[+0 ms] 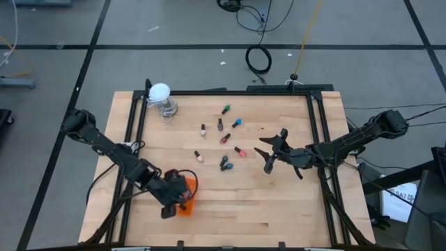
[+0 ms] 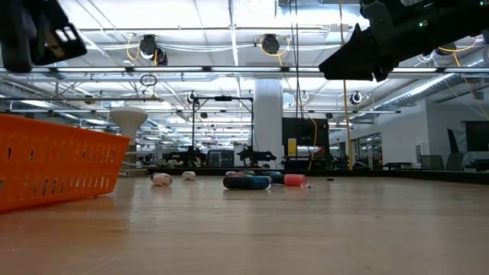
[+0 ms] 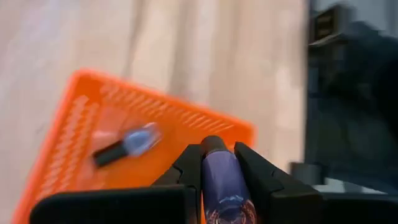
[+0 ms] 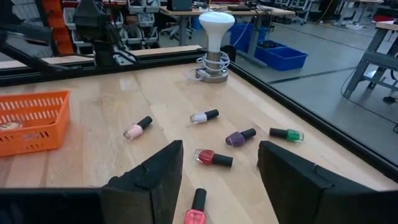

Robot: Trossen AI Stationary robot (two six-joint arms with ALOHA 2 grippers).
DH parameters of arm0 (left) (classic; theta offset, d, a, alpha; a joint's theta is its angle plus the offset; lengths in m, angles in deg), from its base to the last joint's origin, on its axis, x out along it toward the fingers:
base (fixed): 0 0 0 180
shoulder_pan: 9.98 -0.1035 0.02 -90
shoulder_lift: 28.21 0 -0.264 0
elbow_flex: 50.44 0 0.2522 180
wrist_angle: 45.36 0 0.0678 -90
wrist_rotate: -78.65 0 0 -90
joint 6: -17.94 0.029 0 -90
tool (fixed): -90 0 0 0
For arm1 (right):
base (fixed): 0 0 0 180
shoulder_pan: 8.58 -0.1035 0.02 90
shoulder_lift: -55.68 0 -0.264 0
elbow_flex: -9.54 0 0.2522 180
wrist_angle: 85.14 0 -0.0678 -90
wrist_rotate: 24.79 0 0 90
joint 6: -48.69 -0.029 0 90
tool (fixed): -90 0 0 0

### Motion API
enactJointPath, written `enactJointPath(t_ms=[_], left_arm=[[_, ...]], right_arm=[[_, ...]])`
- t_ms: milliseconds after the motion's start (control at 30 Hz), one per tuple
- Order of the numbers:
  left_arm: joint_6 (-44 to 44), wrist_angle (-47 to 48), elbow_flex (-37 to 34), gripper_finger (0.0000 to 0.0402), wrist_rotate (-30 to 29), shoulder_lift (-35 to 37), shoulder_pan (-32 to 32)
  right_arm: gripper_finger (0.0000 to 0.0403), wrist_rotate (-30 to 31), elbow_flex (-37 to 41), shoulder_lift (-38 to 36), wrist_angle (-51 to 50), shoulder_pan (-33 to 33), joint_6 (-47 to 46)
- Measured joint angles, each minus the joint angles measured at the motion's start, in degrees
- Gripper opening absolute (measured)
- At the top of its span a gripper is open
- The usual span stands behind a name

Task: Pick & Place Nail Polish
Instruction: Put the bottom purple nail color bottle into the orange bin

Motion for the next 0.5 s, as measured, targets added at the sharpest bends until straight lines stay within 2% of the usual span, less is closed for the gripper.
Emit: enactJointPath(t_ms=[133,267,500], left_arm=[[-2.5,3.5,0.0,0.0053,-1.1,0.0,0.0],[-4.0,3.2,-0.6,0.0054,-1.3,0.0,0.0],[-6.8,3.6,-3.7,0.0099,-1.6,0.0,-0.4]], right_arm=[[0.0196,0.0,0.0,0.0,0.0,0.0,0.1],[0.0196,0.0,0.0,0.0,-0.2,0.0,0.1],[0.0196,0.0,0.0,0.0,-0.3,0.0,0.5]])
